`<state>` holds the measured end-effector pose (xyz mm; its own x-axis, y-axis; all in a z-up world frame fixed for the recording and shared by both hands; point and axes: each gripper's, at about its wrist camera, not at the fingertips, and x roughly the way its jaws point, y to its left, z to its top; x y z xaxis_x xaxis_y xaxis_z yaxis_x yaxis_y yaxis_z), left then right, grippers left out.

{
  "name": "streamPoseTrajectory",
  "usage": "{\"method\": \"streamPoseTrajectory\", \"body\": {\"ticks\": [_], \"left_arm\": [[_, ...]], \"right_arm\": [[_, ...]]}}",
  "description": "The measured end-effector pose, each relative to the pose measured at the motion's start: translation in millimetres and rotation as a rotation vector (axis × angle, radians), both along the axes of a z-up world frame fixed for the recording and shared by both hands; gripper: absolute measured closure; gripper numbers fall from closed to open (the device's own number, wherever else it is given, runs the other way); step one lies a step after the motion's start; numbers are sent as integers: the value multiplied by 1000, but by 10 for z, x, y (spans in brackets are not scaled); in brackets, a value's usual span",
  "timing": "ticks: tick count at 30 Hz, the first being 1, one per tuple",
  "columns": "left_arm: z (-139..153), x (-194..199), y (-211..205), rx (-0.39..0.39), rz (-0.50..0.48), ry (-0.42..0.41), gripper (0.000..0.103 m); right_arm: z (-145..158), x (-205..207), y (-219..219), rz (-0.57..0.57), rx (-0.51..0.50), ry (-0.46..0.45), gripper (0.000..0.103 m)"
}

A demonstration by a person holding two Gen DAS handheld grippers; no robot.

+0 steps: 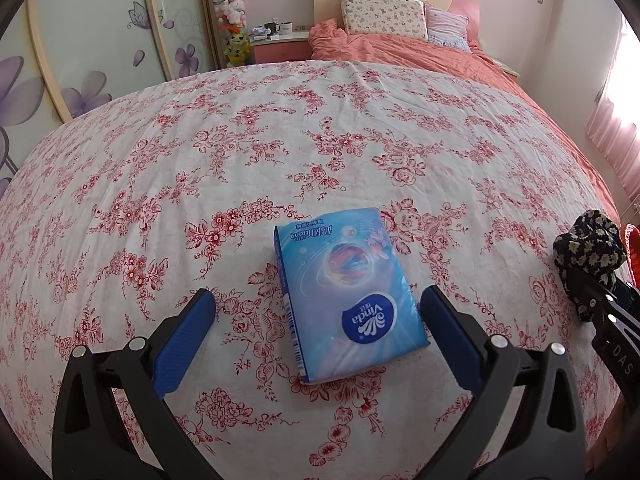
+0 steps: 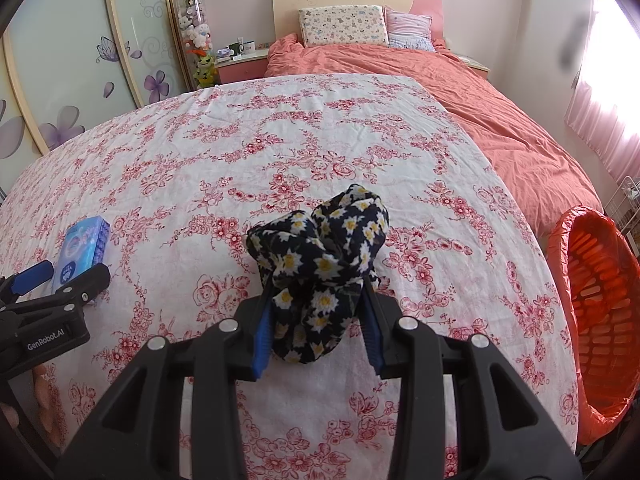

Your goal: Collect trash

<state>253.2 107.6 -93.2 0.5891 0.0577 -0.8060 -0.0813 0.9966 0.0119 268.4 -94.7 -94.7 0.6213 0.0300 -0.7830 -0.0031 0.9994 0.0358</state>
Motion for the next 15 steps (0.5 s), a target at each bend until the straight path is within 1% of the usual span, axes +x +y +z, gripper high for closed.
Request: {"method": "streamPoseTrajectory", "body": {"ticks": [9,11,13,14,15], "left_arm": [[3,-1,-27,-3,6,-1,3],[17,-13,-74,1,-15,-13,10],[46,-18,-119,4,-33,-28,29],[56,-2,-143,3,-39,-29,33],[69,12,-154,3,-41,-30,41]], "right_arm": [[0,0,1,0,-4,0,64],[1,-3,9,1,-9,-1,64],[1,-6,4,1,-6,-1,65],[1,-5,12,1,-5,-2,66],[2,-7,10,1,-2,-3,71]]}}
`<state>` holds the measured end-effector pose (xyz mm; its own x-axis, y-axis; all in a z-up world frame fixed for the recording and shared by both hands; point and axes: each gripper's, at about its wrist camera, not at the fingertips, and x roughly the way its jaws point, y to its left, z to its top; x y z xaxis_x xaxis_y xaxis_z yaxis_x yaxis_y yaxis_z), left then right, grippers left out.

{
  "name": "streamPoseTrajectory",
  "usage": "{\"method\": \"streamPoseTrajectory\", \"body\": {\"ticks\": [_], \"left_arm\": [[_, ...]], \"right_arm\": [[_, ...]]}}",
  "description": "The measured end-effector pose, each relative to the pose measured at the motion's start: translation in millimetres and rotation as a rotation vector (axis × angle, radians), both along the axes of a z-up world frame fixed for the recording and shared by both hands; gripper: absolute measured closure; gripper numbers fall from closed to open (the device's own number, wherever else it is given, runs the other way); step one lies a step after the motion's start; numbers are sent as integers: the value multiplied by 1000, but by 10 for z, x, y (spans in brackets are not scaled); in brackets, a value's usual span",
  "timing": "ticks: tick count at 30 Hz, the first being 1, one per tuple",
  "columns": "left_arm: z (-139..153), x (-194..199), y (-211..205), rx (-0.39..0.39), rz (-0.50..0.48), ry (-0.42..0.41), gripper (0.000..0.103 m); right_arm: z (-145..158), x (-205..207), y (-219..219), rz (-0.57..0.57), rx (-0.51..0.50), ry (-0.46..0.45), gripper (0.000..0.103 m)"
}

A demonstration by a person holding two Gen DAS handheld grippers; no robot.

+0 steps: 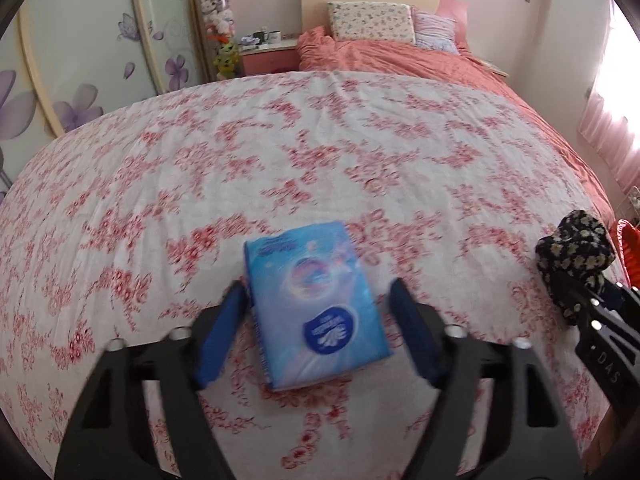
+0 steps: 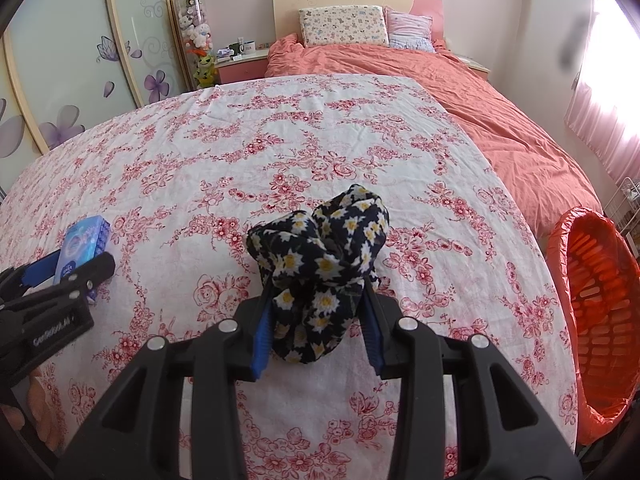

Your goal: Collect trash

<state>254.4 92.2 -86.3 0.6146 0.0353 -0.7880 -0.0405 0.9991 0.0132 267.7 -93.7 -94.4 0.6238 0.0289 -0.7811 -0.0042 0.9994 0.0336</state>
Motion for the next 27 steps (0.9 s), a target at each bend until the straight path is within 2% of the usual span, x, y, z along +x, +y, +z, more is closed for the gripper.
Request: {"method": "streamPoseTrajectory", "body": {"ticks": [1,5,18,27], "left_arm": [[12,12,-8,-1,-4,-1,48],[14,14,-6,-9,-19,1,50],[167,-68,52,-12,-14,-28,50],[517,-194,-86,-4,-34,-93,50]], "right_arm": [[7,-8,-11,-1,6,-5,76],[26,-35,-54,-5,34,-17,84],[339,-194,-208,-22,112,-82,87],[723,-404,-335,-35,125,-159,87]]}}
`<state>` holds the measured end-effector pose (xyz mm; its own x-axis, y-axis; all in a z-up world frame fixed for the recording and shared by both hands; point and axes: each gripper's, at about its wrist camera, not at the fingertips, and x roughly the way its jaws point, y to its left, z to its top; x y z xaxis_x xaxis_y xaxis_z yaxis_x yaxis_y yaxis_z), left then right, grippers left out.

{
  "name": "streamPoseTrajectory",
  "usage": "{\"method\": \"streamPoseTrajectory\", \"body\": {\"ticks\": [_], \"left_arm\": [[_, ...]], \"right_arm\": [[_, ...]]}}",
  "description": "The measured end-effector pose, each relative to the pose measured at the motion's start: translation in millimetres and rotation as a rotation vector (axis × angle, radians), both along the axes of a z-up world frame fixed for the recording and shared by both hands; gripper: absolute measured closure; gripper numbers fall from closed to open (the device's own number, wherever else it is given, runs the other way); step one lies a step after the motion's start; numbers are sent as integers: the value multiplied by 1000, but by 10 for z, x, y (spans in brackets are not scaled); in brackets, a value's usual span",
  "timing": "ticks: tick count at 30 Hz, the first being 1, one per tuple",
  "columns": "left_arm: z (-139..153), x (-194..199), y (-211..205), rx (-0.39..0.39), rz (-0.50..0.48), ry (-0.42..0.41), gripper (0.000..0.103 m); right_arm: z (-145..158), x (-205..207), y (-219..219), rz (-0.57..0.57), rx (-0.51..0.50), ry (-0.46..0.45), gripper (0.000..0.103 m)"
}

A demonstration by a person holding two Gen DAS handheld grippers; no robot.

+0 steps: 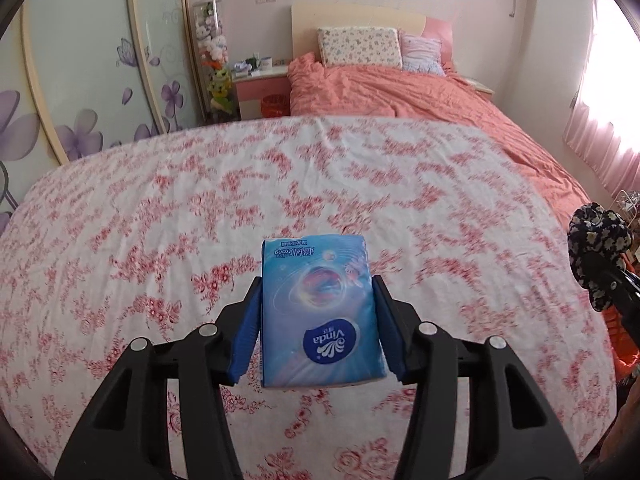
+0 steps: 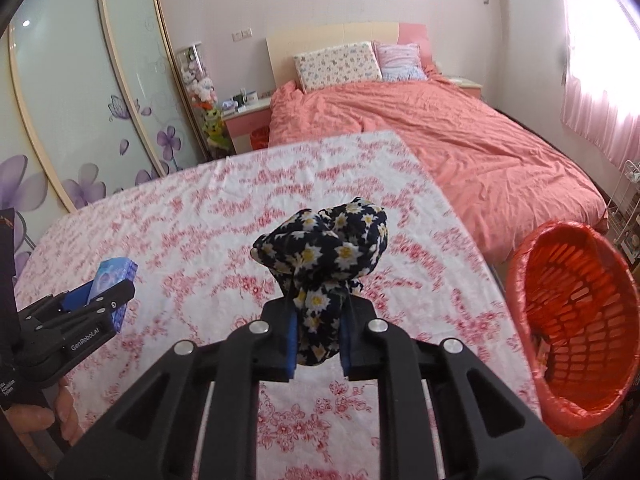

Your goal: Collect trash

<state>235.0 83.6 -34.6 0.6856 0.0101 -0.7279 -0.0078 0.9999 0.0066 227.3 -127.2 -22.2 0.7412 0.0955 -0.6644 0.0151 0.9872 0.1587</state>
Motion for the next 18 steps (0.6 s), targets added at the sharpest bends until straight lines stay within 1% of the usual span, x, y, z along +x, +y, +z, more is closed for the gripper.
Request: {"method": "streamPoseTrajectory", "body": {"ticks": [9,13,18], "left_arm": [[385,-212,-305,-14,-55,-76,50],[513,-299,-542,-20,-99,-105,50],[582,-374,-842,-22,-156,-122,50]], "right_arm": [[397,-327,-249,-40,0,-89,87],[509,-477,-440,-72,5,-116,87],[572,-637,-765,-130,8,-132,87]]}}
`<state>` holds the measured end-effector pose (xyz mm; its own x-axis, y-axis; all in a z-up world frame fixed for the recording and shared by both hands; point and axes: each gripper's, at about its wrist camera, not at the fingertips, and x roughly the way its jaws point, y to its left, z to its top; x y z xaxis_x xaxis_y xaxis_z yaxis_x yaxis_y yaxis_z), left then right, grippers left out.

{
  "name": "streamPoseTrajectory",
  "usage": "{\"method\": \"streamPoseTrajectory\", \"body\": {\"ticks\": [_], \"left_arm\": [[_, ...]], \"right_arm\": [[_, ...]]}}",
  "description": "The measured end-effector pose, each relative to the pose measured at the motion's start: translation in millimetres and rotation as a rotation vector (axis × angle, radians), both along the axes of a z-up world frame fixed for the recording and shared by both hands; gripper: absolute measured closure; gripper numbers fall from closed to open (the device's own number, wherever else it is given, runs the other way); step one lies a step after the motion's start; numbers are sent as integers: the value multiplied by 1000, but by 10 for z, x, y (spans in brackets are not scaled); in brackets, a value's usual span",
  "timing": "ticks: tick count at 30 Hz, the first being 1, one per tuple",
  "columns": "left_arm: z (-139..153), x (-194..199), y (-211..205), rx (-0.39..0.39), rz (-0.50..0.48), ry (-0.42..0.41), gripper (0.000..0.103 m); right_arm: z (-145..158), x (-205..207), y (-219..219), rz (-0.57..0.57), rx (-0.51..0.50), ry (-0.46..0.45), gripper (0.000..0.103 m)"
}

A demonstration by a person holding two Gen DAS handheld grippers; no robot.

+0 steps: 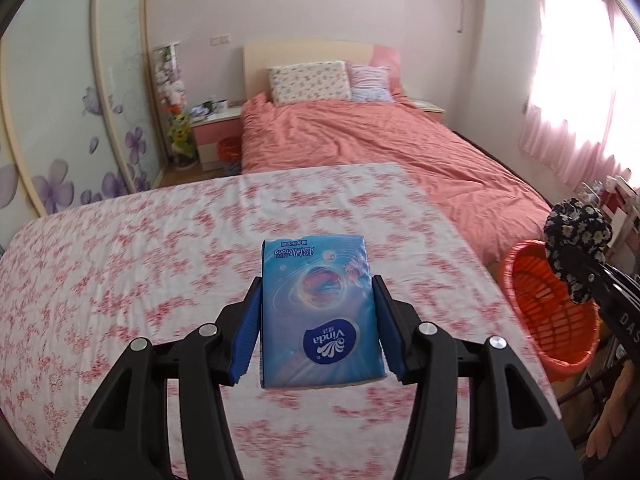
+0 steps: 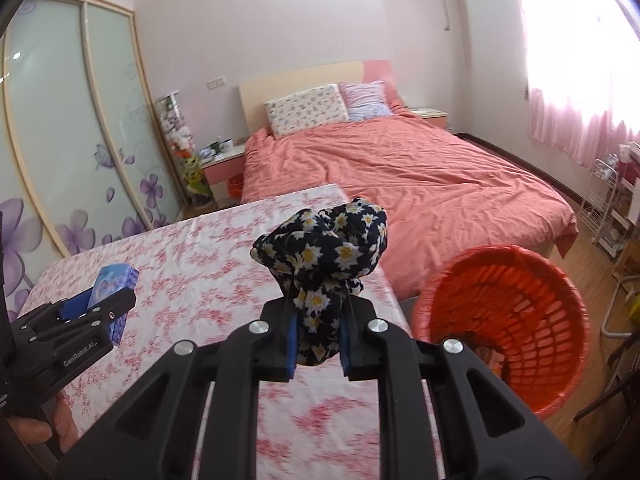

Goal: Collect trash
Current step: 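Carry the daisy-print sock and tissue pack over the orange basket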

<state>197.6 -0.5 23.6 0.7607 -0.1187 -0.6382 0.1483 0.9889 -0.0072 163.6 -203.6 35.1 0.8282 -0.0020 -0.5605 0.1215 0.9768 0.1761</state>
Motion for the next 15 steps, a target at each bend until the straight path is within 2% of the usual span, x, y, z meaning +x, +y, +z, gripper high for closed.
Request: {"method": "streamPoseTrajectory", "body": {"ticks": [9,15], "left_arm": [[51,-120,-671,-30,-133,1,50],[77,-231,-1134,-83,-257,10,50]], "right_arm": [[-8,-315,-645,-105,9,-10,87],[-23,-516,-1038,-155,30,-24,87]]}}
